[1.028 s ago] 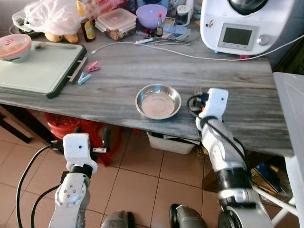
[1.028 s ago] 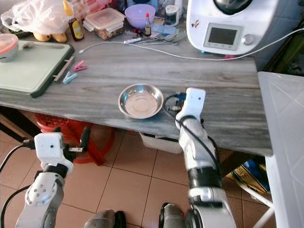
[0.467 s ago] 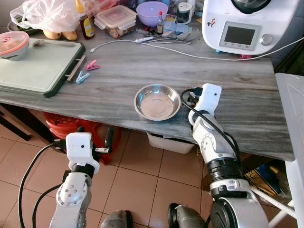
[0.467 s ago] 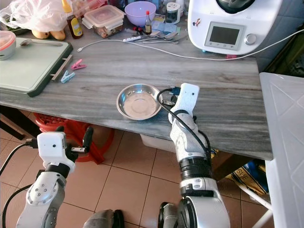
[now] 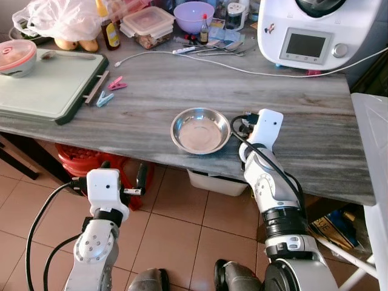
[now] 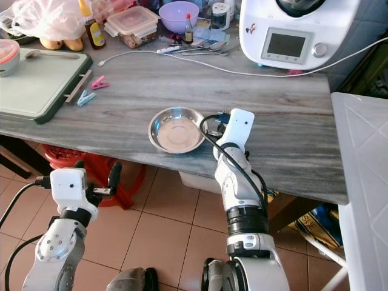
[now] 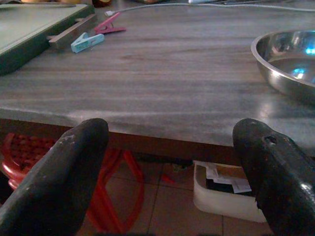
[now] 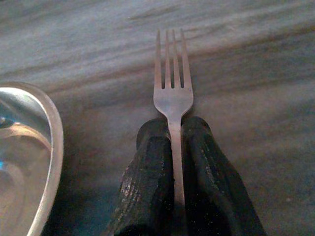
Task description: Setting the table
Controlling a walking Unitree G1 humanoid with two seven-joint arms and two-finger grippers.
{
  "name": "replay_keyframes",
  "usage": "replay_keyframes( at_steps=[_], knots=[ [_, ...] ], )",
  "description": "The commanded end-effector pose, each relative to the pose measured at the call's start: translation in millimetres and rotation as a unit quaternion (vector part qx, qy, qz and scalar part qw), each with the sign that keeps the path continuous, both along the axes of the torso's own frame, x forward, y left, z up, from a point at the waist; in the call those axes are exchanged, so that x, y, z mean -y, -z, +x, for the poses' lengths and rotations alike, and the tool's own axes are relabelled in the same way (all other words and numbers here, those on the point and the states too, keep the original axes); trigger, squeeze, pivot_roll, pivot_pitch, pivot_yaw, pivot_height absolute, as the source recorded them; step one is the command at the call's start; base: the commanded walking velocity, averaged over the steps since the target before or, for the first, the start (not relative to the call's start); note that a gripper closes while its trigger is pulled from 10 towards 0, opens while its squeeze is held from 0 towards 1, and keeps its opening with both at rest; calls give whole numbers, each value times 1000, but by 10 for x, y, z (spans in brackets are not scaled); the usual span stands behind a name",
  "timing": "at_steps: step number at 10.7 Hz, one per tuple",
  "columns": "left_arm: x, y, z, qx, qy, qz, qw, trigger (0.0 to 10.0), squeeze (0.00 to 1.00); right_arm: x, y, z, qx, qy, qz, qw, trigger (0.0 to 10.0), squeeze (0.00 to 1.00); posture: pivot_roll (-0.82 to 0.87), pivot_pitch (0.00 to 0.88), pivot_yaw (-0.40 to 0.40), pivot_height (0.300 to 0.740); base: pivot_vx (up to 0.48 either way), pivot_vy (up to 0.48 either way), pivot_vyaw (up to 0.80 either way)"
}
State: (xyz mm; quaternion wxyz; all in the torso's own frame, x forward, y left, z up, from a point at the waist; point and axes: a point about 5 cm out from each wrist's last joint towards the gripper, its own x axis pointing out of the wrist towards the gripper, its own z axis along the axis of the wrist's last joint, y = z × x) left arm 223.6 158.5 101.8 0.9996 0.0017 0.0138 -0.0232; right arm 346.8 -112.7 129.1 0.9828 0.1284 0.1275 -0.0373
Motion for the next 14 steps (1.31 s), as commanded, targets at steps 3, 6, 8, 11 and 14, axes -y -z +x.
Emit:
replay_keyframes(
  at_steps=[3, 6, 8, 11, 14],
  knots=[
    [4, -5, 6, 0, 1, 1, 1000, 10000, 0, -86, 228, -105, -59, 0, 22, 998, 10000, 0, 36, 173, 42, 740, 0, 0, 0],
    [16, -1, 11, 0, 2, -1, 1000, 10000, 0, -98, 185, -99, -49, 7, 26, 998, 10000, 1000, 34, 171, 40, 740, 0, 0, 0],
    [17, 0, 16, 1, 2, -1, 1000, 10000, 0, -52, 126, -90, -30, 12, 26, 999, 10000, 1000, 31, 168, 39, 740, 0, 0, 0],
    [34, -17, 15, 8, 6, 2, 1000, 10000, 0, -35, 14, -96, 14, -4, 23, 1000, 10000, 1000, 27, 165, 37, 740, 0, 0, 0],
    [9, -30, 23, 16, -1, 5, 1000, 10000, 0, 27, -106, -125, 73, -8, 5, 997, 10000, 800, 28, 147, 38, 740, 0, 0, 0]
  ],
)
